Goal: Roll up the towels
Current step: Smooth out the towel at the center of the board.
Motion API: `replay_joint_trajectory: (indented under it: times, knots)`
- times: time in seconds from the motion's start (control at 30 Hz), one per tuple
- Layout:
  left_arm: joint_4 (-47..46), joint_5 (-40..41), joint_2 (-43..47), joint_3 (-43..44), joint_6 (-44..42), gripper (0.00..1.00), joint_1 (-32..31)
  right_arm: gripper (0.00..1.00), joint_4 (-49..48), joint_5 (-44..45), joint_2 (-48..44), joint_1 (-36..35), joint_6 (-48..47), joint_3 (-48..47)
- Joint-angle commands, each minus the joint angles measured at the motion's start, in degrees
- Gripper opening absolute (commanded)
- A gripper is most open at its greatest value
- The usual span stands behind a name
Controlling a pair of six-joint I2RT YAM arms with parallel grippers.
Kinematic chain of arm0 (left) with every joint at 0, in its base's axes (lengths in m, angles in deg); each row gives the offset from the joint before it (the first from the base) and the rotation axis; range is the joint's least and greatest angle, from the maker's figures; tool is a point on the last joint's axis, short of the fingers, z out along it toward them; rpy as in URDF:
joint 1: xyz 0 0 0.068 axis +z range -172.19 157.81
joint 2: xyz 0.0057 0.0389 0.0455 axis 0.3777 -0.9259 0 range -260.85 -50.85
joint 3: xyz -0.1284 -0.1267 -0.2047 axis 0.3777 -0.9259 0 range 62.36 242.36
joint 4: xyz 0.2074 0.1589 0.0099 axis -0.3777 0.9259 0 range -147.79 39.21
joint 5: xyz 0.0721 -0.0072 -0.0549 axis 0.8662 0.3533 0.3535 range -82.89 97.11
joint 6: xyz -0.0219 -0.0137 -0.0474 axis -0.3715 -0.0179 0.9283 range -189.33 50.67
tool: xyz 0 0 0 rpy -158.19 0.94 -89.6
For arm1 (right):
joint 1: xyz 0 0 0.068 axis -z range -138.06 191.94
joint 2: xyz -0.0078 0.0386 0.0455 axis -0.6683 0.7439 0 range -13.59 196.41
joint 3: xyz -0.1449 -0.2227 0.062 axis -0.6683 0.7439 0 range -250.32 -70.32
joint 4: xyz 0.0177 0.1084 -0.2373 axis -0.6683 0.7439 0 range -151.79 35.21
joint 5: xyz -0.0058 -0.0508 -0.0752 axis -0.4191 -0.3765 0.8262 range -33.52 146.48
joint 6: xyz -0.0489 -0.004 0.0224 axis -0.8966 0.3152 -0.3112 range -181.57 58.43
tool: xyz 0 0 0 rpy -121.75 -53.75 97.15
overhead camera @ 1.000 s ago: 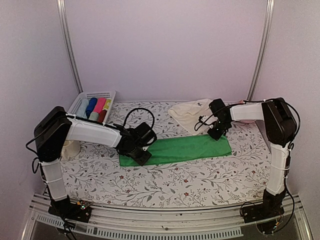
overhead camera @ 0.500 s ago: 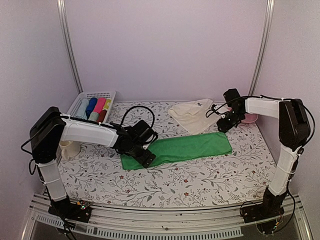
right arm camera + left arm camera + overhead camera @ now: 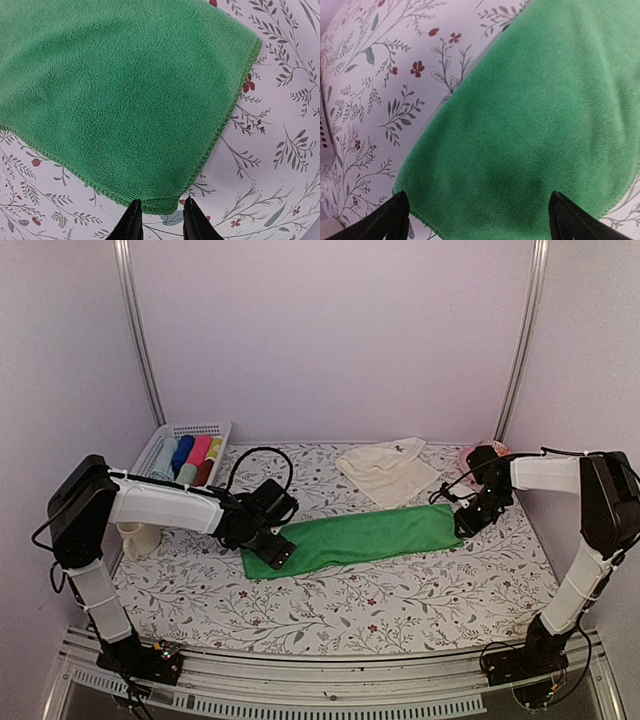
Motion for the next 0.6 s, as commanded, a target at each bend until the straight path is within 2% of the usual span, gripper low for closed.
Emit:
replay_joint_trajectory:
  times: [0.0,0.3,0.57]
  knots:
    - [0.11,4.2,-1.44,-1.23,0.46,0.97,1.61,0.27,0.38,-2.65,-1.84,-0.8,0.15,1.54]
    - [1.34,5.68,-4.04,-2.02,-0.3,0.97,3.77,0.24,-0.17,4.65,-2.59,-1.98,0.07,6.1]
    - [0.78,6.97,-4.95,-3.43,-0.45,0.97,5.69,0.23,2.49,6.14,-5.21,-1.97,-1.59,5.31]
